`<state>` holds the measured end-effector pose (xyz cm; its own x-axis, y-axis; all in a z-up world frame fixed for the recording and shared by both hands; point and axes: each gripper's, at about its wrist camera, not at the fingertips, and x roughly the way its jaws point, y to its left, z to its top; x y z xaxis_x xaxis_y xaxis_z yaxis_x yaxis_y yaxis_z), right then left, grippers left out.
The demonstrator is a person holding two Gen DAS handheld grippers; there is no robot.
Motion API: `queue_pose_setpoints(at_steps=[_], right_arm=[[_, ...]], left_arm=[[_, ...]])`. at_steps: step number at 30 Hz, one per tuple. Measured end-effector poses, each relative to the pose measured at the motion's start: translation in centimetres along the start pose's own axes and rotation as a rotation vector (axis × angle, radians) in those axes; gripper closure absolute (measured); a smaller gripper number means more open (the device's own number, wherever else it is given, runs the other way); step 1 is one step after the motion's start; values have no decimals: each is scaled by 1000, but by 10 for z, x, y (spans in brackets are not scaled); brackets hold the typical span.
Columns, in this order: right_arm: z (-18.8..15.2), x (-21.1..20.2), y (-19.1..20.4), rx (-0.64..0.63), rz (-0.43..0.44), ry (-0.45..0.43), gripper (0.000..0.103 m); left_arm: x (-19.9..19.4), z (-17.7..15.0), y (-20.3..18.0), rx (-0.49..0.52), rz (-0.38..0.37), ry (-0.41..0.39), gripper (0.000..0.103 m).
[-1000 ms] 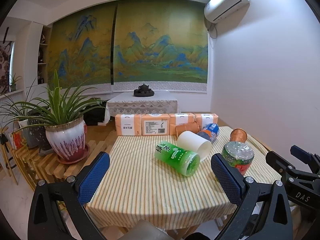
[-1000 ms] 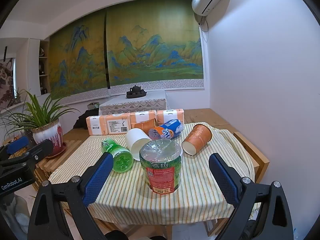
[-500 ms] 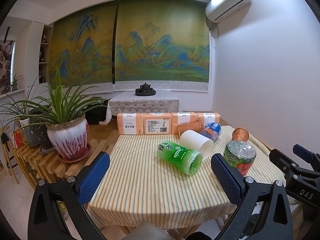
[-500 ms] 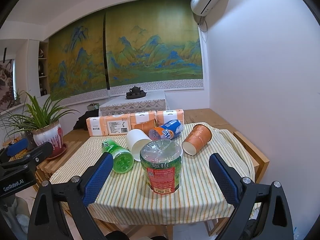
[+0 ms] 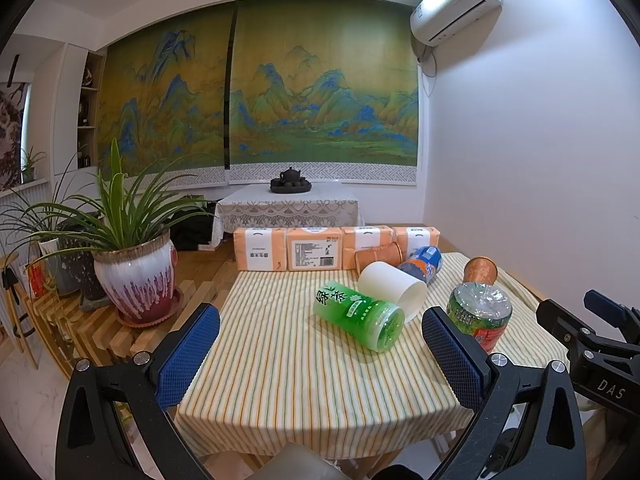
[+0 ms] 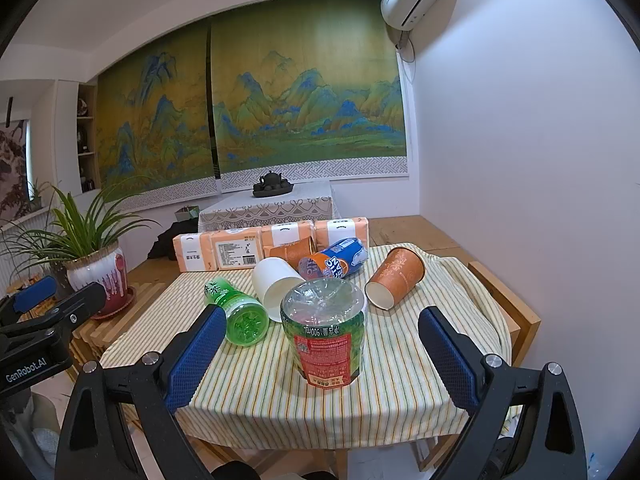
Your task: Flip cup upside down
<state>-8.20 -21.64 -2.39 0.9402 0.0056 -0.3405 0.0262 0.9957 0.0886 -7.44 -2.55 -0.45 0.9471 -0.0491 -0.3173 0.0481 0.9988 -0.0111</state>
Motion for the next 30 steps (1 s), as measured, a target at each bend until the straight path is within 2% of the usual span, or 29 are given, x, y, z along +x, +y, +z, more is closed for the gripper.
queue_pose_setpoints(at_steps=[30], right_arm=[[-4,3,3,9,-2,12,8]], left_arm=[[3,3,-1,19,4,-7,0]])
